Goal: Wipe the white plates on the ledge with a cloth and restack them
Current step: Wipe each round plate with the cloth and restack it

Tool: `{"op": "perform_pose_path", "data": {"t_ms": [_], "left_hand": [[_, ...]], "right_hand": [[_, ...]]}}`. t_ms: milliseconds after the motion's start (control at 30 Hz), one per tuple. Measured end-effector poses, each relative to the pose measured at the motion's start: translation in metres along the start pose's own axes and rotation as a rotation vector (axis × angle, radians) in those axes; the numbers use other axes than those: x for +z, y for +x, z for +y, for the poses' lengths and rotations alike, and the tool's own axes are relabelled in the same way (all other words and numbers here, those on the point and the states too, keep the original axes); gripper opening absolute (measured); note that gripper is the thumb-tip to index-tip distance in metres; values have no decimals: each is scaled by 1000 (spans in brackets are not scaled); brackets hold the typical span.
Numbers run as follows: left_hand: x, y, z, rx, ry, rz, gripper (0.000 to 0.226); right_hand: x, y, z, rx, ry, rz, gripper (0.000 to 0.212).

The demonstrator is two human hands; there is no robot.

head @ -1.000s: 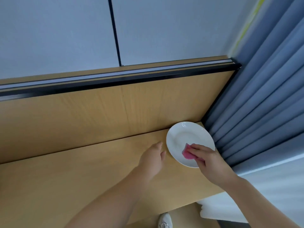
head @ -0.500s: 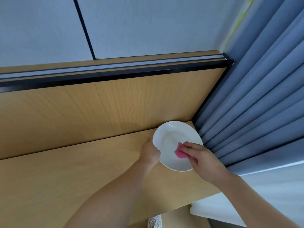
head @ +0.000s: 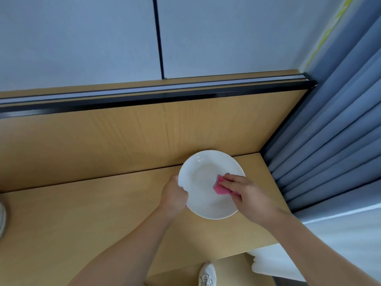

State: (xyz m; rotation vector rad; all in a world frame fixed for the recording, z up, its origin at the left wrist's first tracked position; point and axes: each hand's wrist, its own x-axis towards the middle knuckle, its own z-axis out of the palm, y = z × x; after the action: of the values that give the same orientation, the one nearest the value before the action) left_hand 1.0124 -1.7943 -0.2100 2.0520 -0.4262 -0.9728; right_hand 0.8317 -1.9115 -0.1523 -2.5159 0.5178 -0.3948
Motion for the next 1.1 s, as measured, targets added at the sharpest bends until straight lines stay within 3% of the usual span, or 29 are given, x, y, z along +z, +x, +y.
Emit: {"op": "perform_pose_path", "data": {"t_ms": [633,933,1100], "left_hand": [[-163,-37,-140,-154,113,219,43],[-176,-38,-160,-64,242,128,40],[-192,-46,-164,85,548,13,69]], "right_hand": [[119,44,-136,-118,96,-203,34],[152,65,-130,-119,106,-273,27],[173,97,-131,-76,100,-278,29]]}}
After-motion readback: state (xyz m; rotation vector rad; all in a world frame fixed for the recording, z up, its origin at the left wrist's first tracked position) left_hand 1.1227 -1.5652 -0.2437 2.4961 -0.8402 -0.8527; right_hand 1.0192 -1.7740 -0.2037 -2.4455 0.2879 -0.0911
